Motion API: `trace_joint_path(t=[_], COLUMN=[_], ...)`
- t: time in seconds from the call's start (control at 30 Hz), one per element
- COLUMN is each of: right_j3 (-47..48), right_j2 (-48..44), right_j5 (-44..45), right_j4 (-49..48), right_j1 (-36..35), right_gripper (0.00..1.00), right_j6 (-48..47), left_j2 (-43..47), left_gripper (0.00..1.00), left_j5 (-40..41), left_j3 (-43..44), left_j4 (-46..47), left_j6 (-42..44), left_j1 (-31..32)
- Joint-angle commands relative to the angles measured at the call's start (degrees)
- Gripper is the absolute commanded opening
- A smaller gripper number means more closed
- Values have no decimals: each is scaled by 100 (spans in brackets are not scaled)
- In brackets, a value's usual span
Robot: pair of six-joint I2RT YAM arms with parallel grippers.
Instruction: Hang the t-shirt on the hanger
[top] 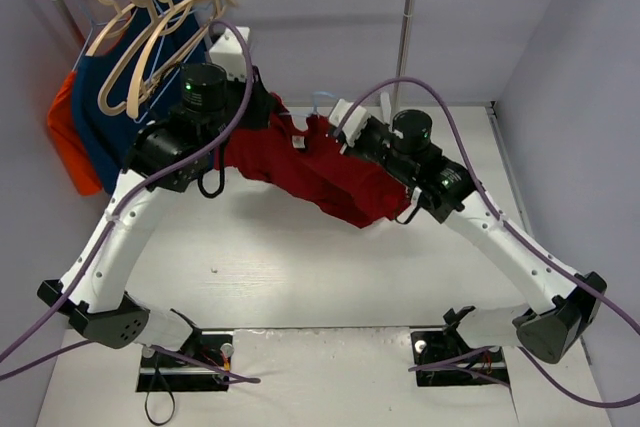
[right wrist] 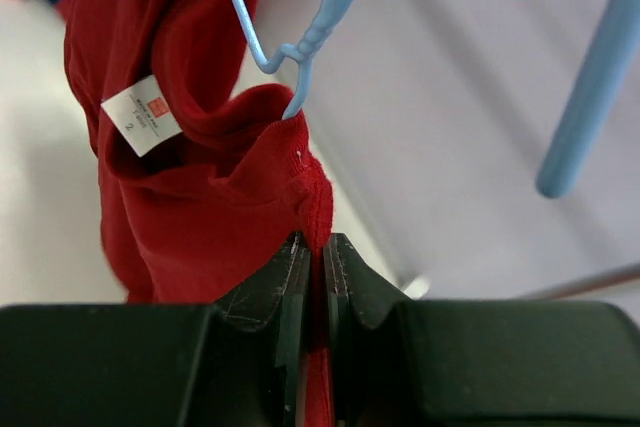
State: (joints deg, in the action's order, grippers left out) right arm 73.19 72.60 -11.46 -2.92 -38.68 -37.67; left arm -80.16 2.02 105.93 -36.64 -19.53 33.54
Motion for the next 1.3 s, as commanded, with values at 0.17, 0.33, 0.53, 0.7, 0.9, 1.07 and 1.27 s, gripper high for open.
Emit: trace_joint_path(t=[0.17,0.33,0.53,0.7,0.9,1.07,1.27], right_j3=[1987,1624,-291,-1314,-1966,-1975,-1975], right_j2=[334,-16,-764,-1002,-1046,-1046,-1204], right_j5=[-532,-1235,-928,-691,-953,-1244,-1709], right_j4=[-1659,-1501,-1781,-2300,-3197,-3338,-3286], right_j1=[238,238,238,238,352,589,923], right_gripper=[0,0,0,0,0,0,0], right_j6=[-39,67,452,726,884,981,1104], left_j2=[-561,-527,-62,123,299,361,518], left_gripper=[0,0,0,0,0,8,42], left_j5=[703,695,449,378,352,246,202], left_j3=[2220,1898,483,-221,-1186,-1549,-1523], left_j4=[-458,-397,157,473,842,1010,1028], left_j6=[458,538,301,160,-24,-34,247], left_j1=[302,302,320,486,566,575,566])
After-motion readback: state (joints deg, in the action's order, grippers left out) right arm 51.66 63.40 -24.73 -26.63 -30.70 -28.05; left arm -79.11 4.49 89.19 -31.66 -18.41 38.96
